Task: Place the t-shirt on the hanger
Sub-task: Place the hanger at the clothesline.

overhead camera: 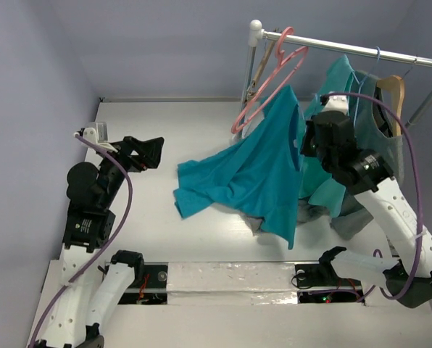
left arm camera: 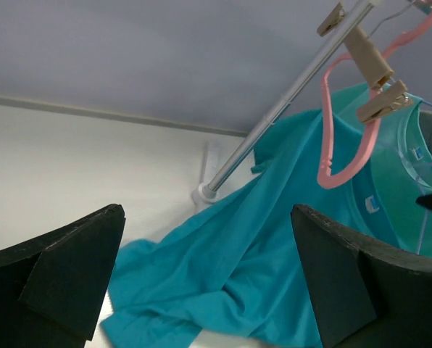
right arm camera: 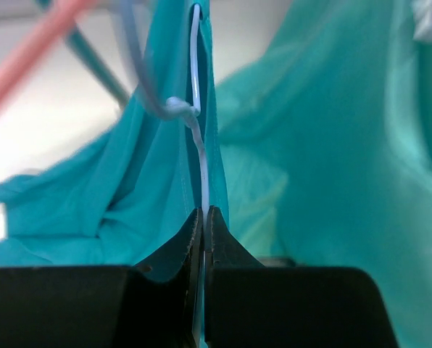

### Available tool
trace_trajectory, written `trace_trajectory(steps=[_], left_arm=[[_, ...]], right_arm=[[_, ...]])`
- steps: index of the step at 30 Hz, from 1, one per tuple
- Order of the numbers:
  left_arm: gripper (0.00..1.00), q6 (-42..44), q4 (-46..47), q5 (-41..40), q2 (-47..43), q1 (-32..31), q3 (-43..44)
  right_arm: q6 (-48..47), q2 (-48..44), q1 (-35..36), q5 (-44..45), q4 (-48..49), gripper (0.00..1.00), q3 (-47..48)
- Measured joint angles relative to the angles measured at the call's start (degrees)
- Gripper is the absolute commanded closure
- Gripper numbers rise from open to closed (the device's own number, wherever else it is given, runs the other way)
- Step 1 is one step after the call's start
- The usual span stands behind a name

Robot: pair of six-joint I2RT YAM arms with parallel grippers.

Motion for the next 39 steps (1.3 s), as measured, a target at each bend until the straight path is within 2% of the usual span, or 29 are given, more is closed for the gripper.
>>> trace_trajectory(steps=[5, 9, 17, 25, 39], left_arm=[[0.01, 0.48, -0.74, 0.50, -2.75, -0.02, 0.00], [0.01, 1.36, -1.25, -0.04, -4.87, -0.02, 0.00], [0.01, 2.75, -1.49, 0.07, -7.61, -0.02, -0.13], [0.01, 4.33, -2.40, 0.24, -8.28, -2.27, -1.38], [0.01, 5.75, -4.52, -1.60, -7.43, -5.44, -1.42]], right_arm=[[-3.39, 3.23, -4.22, 0.09, -0.20, 1.00, 10.23], [-5.40, 4.70, -5.51, 0.94, 0.20, 1.00, 14.53], [-8.41, 4.74, -6.08, 3.02, 2.69, 1.00, 14.97], [-12.48, 0.66, -6.19, 4.42, 9.14, 1.00, 12.85], [-16.33, 10.08, -11.37, 4.42, 13.22, 1.00, 15.67]])
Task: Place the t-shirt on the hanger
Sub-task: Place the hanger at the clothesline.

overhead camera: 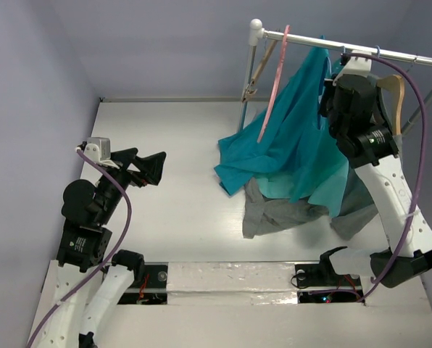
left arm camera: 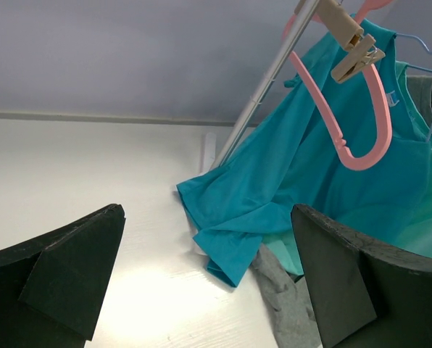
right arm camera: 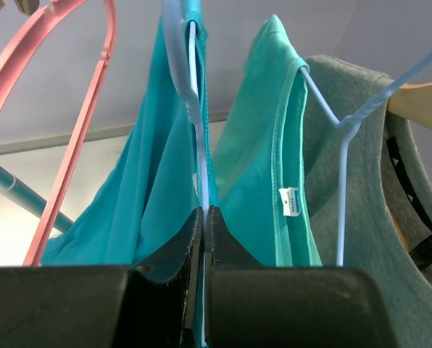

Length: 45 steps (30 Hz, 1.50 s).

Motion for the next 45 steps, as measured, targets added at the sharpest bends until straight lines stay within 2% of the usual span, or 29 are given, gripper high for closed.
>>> trace_trajectory(steps=[10, 17, 27, 34, 36, 38, 39, 40, 41, 42, 45], left_arm=[[0.01, 0.00, 0.00, -0.04, 0.52, 0.00, -0.07], [0.01, 0.00, -0.02, -0.42, 0.90, 0.00, -0.63], [0.01, 0.00, -0.02, -0.42, 1.16, 0.00, -0.90], [0.01, -0.02, 0.07, -0.42, 1.16, 0.00, -1.09], [0.01, -0.02, 0.07, -0.42, 1.16, 0.00, -1.36], [0.01, -0.02, 0.09, -0.46, 1.16, 0.00, -1.75], [0.01, -0.02, 0.04, -0.50, 1.16, 0.00, -1.90], [0.01, -0.02, 0.02, -0.63, 1.16, 0.00, -1.99], [0.01, -0.04, 0.02, -0.74, 1.16, 0.00, -1.99], [0.01, -0.02, 0.07, -0.87, 1.09, 0.00, -2.01], [0.01, -0.11, 0.48, -1.27, 0.55, 0.00, -2.64]], right_arm=[[-1.14, 0.33, -0.85, -1.40, 1.25, 1.00, 2.34], [-1.55, 2.73, -4.11, -2.84, 3.58, 1.00, 3.04], [-0.37, 3.65, -5.99, -6.95, 7.91, 1.00, -2.29], [1.64, 0.57, -6.01, -9.29, 11.89, 1.00, -6.97], [2.10, -0.42, -6.03, -9.53, 12.44, 0.85, -8.04], [3.04, -1.25, -6.03, -9.92, 12.66, 0.59, -8.76], [3.30, -1.77, -6.03, -10.21, 12.41, 0.35, -9.16], [4.04, -2.58, -6.03, -10.64, 12.26, 0.19, -9.94], [4.20, -3.54, -6.03, -11.06, 12.20, 0.09, -10.75], [4.55, -5.01, -6.03, -11.74, 12.11, 0.00, -11.76], [5.73, -10.47, -6.03, -13.49, 11.93, 0.00, -14.71]])
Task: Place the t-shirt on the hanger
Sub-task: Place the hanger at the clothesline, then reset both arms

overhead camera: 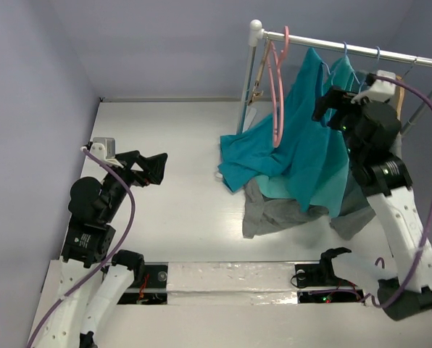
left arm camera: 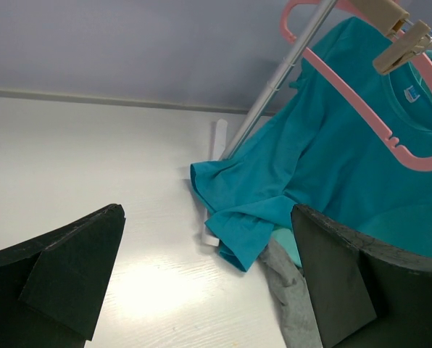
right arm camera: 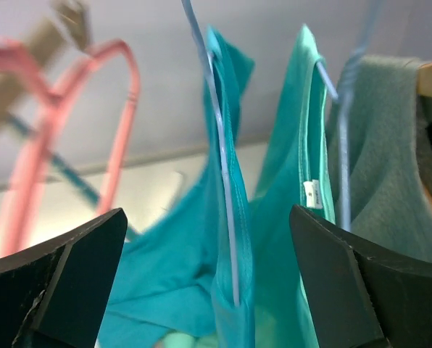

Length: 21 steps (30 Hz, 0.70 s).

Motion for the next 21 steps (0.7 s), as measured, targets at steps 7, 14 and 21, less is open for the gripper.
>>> trace_trajectory(steps=[7, 14, 21], left_arm=[[0.01, -0.92, 0.04, -0.42, -0.02, 0.00, -0.20], [0.01, -3.10, 0.02, 0.42, -1.60, 0.00, -0.20], [0.01, -5.16, 0.24, 0.98, -7.15, 0.00, -0.02]], right_arm=[[5.40, -17.81, 0.00, -6.45, 0.90, 0.00, -6.25], [12.94, -37.38, 0.00, -21.55, 0.66, 0.00, -19.52], [16.92, -53.53, 0.00, -30.29, -5.81, 0.00, -20.65]])
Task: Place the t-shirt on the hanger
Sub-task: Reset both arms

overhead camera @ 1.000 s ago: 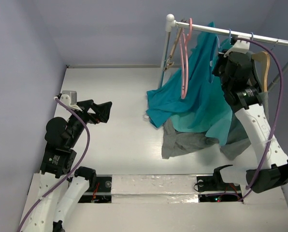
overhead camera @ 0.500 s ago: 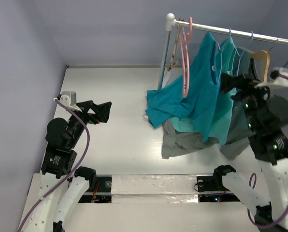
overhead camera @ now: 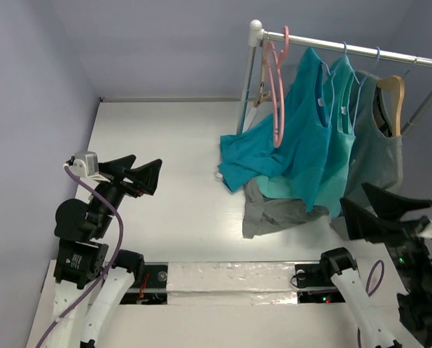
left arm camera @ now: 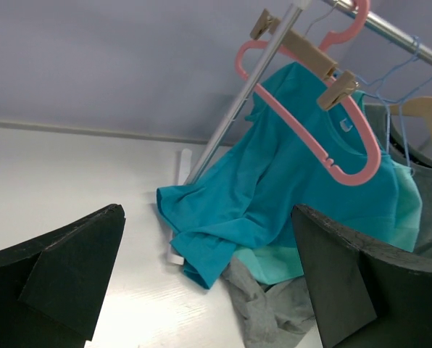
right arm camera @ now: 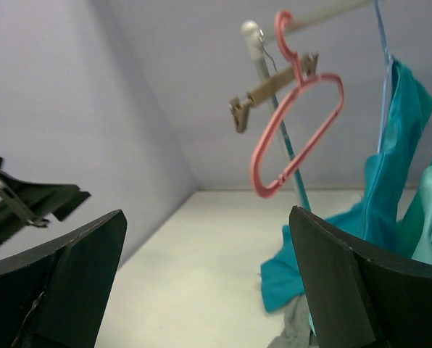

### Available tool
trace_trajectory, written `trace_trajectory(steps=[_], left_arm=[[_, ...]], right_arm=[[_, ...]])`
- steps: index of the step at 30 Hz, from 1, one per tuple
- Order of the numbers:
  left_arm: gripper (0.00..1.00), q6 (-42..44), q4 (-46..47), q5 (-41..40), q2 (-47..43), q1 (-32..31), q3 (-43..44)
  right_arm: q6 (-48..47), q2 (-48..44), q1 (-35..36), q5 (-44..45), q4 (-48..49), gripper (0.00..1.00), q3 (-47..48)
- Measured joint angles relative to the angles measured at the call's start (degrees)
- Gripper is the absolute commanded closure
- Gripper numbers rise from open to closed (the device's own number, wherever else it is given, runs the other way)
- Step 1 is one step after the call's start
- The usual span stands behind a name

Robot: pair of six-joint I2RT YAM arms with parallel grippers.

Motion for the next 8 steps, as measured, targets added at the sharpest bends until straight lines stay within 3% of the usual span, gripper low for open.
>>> trace_trajectory(steps=[8], left_arm=[[0.01, -0.94, -0.15, 2.12, -0.59, 0.00, 2.38]], right_arm=[[2.08, -8.11, 0.00, 4.17, -5.86, 0.00, 6.69]])
